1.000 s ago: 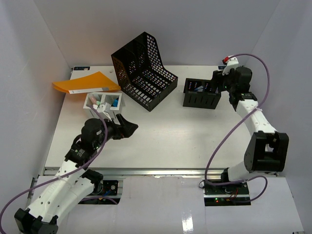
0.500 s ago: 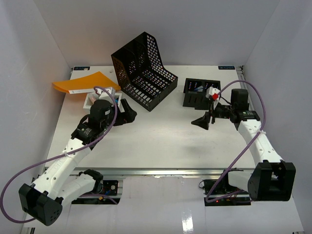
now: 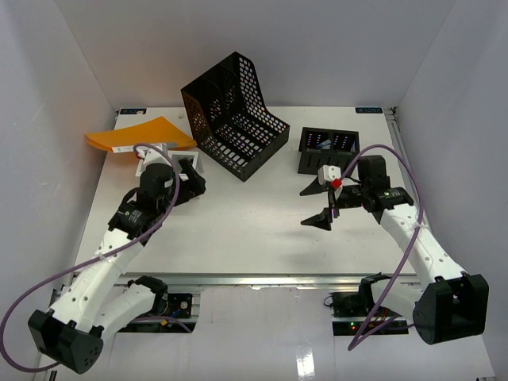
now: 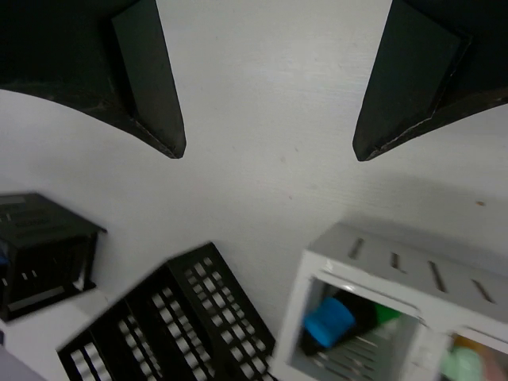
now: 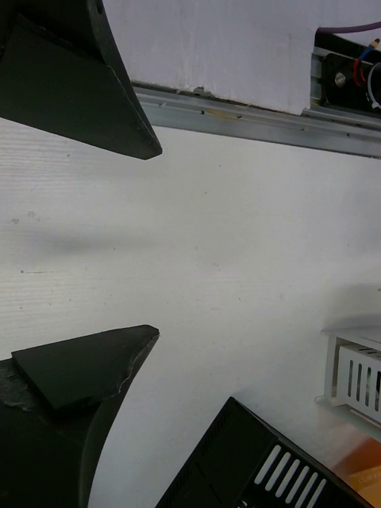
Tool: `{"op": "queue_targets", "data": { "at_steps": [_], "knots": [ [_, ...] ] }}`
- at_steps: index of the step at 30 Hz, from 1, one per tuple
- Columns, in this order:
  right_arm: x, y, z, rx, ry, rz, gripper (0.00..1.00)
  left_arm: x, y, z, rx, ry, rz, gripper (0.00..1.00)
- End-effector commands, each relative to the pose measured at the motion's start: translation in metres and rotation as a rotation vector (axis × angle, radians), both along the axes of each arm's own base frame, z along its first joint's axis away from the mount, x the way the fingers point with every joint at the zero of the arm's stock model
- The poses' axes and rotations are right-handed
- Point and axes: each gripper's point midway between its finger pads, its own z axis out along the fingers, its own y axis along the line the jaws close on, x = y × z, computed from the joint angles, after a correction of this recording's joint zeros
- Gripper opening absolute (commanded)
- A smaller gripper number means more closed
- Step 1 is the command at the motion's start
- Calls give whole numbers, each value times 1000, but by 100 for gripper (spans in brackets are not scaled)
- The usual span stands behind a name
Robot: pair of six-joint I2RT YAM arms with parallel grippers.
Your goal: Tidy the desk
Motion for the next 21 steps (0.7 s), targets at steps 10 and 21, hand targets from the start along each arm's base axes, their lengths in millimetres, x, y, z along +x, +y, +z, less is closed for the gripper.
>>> {"op": "queue_targets", "data": {
  "at_steps": [10, 21],
  "knots": [
    [9, 0, -2, -6, -49, -40, 93, 95, 166, 23, -266, 63, 720, 98],
    [9, 0, -7, -11, -40, -38, 93, 143, 221, 7, -230, 140, 795, 98]
  ]
}}
